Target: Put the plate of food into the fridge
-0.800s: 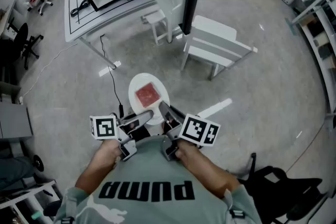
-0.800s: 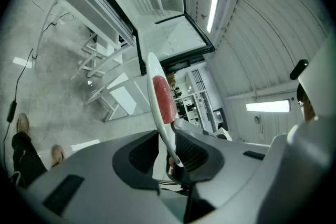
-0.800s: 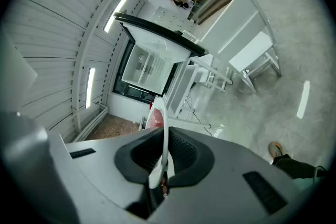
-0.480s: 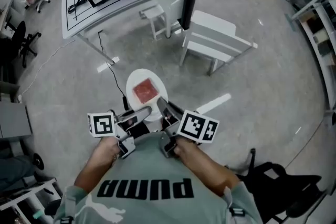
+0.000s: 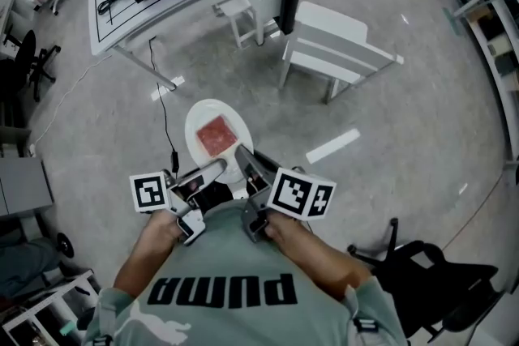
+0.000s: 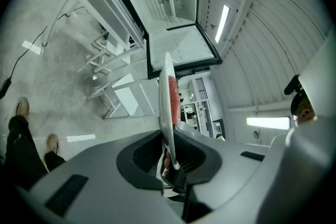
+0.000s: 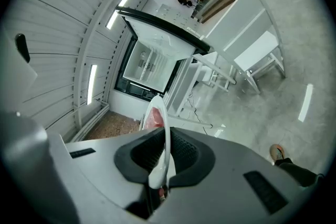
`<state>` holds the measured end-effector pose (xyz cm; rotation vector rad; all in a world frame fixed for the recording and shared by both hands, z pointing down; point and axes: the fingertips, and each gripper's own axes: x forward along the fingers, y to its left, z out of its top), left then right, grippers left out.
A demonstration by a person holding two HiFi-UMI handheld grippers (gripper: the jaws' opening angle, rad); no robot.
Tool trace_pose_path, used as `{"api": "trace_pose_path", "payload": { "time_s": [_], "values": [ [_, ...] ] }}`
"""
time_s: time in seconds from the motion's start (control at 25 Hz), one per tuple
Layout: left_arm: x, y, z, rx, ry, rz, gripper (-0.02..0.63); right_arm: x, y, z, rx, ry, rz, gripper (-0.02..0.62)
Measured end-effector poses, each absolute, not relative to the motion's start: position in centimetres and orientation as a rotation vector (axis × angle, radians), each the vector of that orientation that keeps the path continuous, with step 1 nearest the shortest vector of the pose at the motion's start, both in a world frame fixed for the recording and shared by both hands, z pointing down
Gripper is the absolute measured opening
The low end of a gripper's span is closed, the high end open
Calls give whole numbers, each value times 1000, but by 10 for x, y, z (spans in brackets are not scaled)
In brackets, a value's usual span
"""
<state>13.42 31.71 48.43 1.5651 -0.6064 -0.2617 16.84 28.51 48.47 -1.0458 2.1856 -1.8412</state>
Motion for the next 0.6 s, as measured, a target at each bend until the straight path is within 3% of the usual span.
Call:
{"api": "trace_pose_path", "payload": {
  "time_s": [0.6],
  "values": [
    [122, 302, 471, 1422, -524, -456, 40, 160, 275, 474, -1032, 2268, -1784, 29]
  ]
}}
